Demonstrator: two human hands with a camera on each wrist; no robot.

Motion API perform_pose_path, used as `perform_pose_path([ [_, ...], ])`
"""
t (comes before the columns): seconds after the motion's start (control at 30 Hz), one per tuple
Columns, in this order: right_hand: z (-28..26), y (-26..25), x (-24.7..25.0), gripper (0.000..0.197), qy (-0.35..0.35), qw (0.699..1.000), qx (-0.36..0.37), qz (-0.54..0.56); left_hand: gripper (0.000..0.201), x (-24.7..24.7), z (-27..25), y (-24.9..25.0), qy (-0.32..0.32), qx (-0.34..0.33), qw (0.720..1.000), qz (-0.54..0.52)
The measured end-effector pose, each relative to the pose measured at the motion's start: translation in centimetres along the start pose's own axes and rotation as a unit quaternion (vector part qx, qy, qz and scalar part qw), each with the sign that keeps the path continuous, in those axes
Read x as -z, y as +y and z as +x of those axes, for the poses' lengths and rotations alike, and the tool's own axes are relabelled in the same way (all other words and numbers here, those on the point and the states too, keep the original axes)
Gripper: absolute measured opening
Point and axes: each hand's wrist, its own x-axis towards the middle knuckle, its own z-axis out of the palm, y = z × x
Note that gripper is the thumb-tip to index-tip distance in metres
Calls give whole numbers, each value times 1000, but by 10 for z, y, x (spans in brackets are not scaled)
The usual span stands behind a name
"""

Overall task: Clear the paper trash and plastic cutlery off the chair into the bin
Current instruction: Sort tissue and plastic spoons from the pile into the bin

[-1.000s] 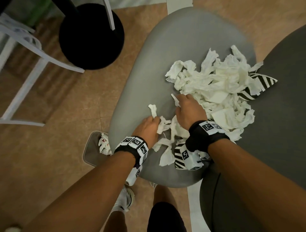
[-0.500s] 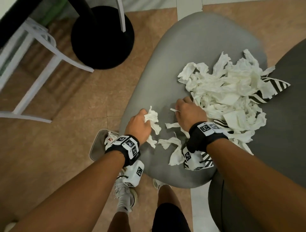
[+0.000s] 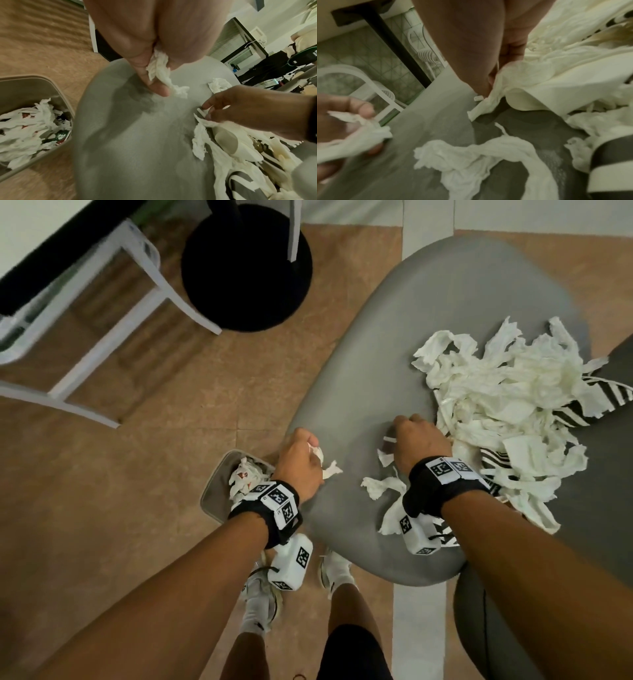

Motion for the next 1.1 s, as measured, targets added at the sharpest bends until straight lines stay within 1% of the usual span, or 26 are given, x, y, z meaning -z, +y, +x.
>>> perform_pose_path([
  [0.1,1,0,-3,29,-10,1000,-11,-18,16,8,-6,-2,-7,16,998,-55],
  [0.17,-1,-2,-2,28,-17,999,3,-31,13,12,-9,-2,-4,8,999,-33],
  [0.27,-7,-7,5,27,13,998,36,-43,11,12,-10,-4,23,-10,1000,-12],
  [0.37,-11,-26,16,29,49,994,95,-37,14,9,-12,-7,30,-15,999,2],
  [0.43,-13,-45,23,27,78,988,132,-12,8,12,-12,-10,31,-17,999,15],
  [0.53,-16,-73,34,17,121,976,173,55,9,22,-13,-15,45,-7,999,15],
  [0.63,-20,-97,40,14,155,957,209,131,8,36,-14,-26,50,23,997,-51],
  [0.67,-22,-104,40,15,161,949,217,162,11,41,-15,-30,48,39,997,-55],
  [0.73,-27,-121,38,14,161,931,217,244,18,53,-17,-40,64,47,997,-16],
  [0.77,-30,-129,36,14,156,923,206,286,22,59,-18,-47,78,54,996,6],
  [0.9,-41,-162,18,15,111,900,150,393,29,78,-23,-87,90,135,986,31],
  [0.97,-46,-178,6,16,91,894,132,419,32,81,-25,-112,74,186,980,-6],
  [1.0,-48,-186,0,16,84,893,128,422,33,85,-29,-121,62,202,976,-44],
  [1.07,-53,-201,-14,18,71,897,129,416,32,89,-34,-136,34,214,968,-125],
  [1.1,-56,-208,-21,19,62,901,131,408,42,90,-34,-145,12,216,963,-159],
])
